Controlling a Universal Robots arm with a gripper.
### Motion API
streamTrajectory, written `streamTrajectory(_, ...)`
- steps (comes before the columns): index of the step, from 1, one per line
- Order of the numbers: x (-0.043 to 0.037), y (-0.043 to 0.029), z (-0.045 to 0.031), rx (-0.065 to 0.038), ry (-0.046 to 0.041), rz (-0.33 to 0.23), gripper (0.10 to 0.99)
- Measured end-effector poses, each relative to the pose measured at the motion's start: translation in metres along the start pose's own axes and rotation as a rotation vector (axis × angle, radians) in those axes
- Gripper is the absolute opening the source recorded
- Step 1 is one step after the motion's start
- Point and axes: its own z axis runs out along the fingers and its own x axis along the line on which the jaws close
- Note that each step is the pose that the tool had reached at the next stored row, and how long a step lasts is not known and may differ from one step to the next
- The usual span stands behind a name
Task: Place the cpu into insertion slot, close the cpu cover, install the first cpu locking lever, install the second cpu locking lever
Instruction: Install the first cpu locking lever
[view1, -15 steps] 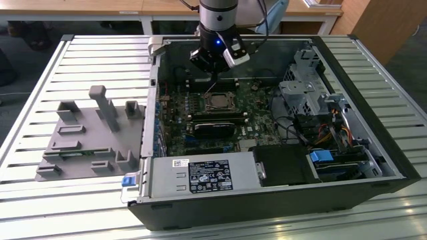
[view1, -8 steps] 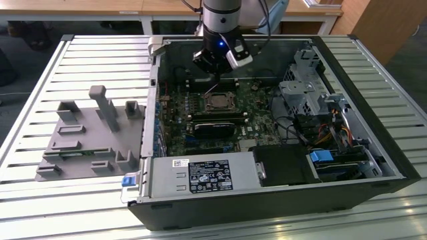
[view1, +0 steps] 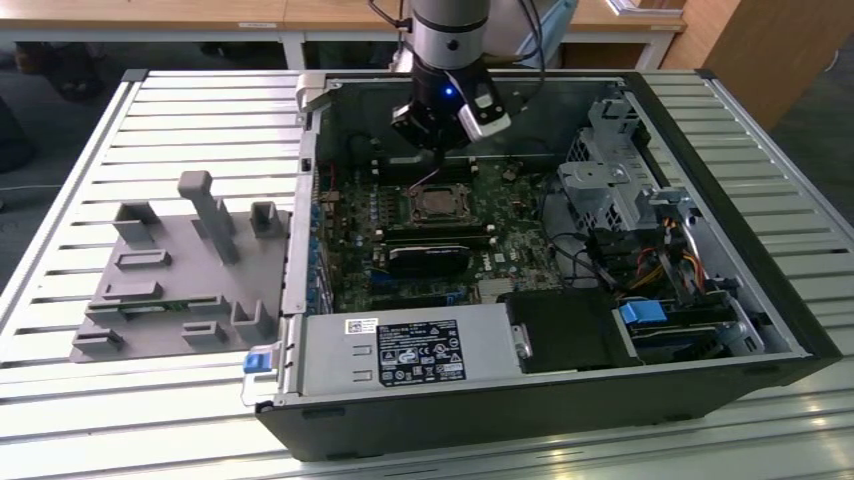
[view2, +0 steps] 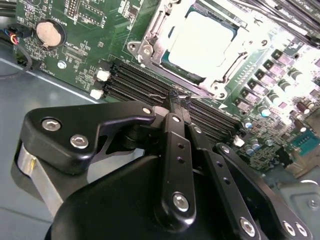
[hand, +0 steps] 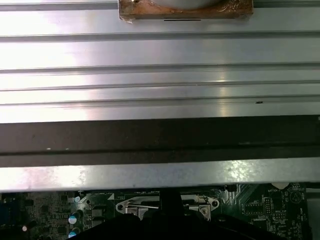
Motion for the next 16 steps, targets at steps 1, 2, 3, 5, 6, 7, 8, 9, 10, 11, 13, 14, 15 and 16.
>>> streamTrajectory(1,-0.0005,-0.0001,0.0011,0.000,0.0000,0.000,0.106)
streamTrajectory(2,-0.0011,-0.0002,0.0023,0.000,0.0000,0.000,0.106)
streamTrajectory(3,-0.0016,-0.0002,0.0034,-0.001,0.0000,0.000,0.106)
streamTrajectory(5,-0.0026,-0.0004,0.0054,-0.001,0.0001,0.000,0.106)
streamTrajectory(6,-0.0033,-0.0005,0.0063,-0.001,0.0001,0.000,0.106)
streamTrajectory(7,-0.0042,-0.0005,0.0071,-0.001,0.0001,0.000,0.106)
streamTrajectory(8,-0.0051,-0.0005,0.0079,-0.001,0.0001,0.000,0.106)
streamTrajectory(9,-0.0060,-0.0005,0.0086,-0.001,0.0001,0.000,0.106)
streamTrajectory(10,-0.0069,-0.0005,0.0093,-0.001,0.0001,0.000,0.106)
streamTrajectory(11,-0.0076,-0.0006,0.0099,-0.001,0.0001,0.000,0.106)
streamTrajectory(13,-0.0088,-0.0006,0.0110,-0.001,0.0001,0.000,0.106)
streamTrajectory(14,-0.0095,-0.0006,0.0116,-0.001,0.0001,0.000,0.106)
streamTrajectory(15,-0.0101,-0.0007,0.0121,-0.001,0.0001,0.000,0.106)
streamTrajectory(16,-0.0107,-0.0007,0.0127,-0.001,0.0001,0.000,0.106)
